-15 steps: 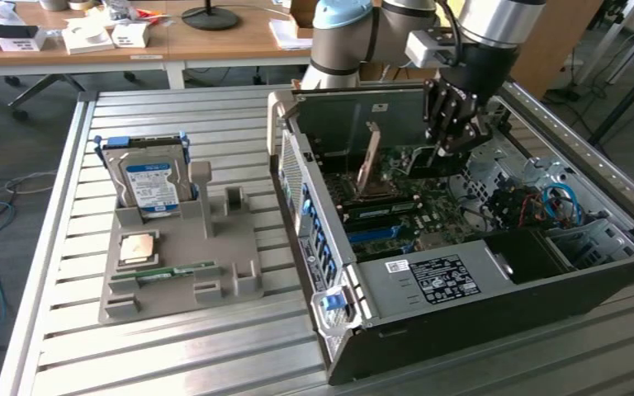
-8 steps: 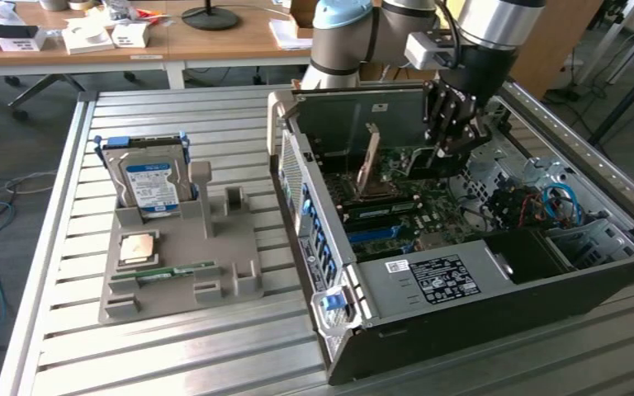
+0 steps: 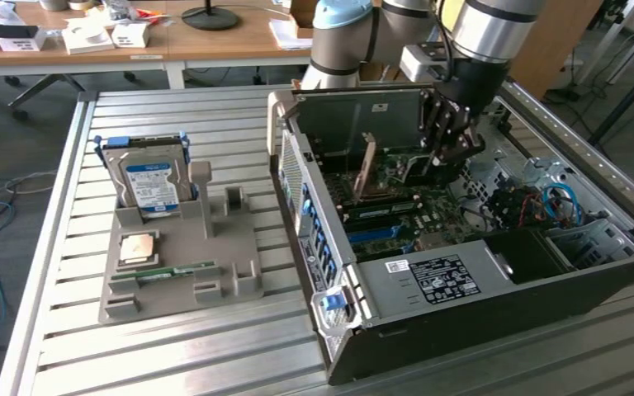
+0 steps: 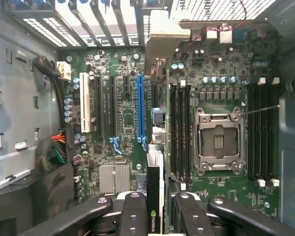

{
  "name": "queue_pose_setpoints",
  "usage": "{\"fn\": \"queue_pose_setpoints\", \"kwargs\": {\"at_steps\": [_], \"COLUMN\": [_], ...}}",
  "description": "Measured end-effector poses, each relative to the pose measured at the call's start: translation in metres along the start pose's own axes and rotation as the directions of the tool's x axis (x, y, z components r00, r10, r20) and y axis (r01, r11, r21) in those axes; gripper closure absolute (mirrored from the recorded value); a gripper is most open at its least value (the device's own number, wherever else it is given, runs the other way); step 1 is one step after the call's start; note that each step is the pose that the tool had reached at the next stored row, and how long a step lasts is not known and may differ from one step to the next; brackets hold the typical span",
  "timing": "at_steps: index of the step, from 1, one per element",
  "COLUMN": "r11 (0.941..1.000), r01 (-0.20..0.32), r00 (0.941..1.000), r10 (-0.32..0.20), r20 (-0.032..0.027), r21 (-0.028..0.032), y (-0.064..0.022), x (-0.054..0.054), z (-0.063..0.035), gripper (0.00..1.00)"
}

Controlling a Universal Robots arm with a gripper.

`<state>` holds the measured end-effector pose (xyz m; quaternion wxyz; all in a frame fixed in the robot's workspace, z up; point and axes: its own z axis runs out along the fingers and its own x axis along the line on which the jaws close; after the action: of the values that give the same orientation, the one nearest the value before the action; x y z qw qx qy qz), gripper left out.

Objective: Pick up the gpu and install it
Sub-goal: 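Insert the gpu into the slot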

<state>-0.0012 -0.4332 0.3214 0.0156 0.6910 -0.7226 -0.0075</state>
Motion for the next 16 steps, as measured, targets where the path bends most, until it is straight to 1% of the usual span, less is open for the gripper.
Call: {"fn": "queue_pose_setpoints", "kwargs": {"at_steps": [5,13,16], "r11": [1.0,0.9994,0.9989], "r01": [0.006,0.035,0.046], "r00": [1.0,0.9994,0.9989], "r10": [-0.006,-0.035,-0.046], "r20": [-0.0002,-0.0013,-0.0013], "r21": [0.0004,0.001,0.0019], "y": [0.0002,0.0001,-0.0001], "x": [-0.0001,0.0009,0.0014], "z": [0.004,0.0076,0.0106], "gripper": [0.73,0.73,0.73]}}
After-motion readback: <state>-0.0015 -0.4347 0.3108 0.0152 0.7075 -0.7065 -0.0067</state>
